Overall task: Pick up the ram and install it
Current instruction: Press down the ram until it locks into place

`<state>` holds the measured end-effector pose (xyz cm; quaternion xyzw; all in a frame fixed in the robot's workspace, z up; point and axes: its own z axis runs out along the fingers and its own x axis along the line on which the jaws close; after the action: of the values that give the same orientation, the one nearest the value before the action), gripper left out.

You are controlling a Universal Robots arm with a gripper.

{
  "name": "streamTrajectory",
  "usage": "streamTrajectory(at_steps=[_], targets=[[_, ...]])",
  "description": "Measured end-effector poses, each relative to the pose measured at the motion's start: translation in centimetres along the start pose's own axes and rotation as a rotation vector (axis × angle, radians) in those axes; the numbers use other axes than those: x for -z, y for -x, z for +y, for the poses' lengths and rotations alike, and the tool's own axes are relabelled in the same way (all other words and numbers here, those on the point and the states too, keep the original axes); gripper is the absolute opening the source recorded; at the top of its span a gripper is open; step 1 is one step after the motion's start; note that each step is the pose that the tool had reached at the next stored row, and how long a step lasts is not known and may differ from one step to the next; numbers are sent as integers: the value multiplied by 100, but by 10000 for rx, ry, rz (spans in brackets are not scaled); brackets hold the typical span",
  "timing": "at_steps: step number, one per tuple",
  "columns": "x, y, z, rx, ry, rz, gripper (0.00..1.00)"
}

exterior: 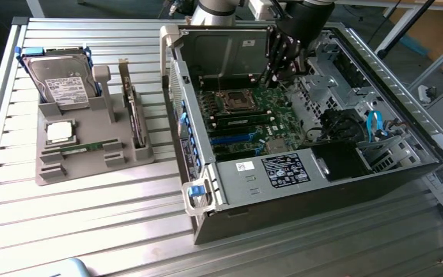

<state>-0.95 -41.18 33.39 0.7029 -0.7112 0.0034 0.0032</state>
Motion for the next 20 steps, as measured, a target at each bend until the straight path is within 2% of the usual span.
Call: streamTrajectory(at_steps=[12, 13, 20], targets=[[0, 0, 0, 0, 0, 0, 19], [0, 0, 0, 0, 0, 0, 11], [0, 0, 0, 0, 0, 0, 11]])
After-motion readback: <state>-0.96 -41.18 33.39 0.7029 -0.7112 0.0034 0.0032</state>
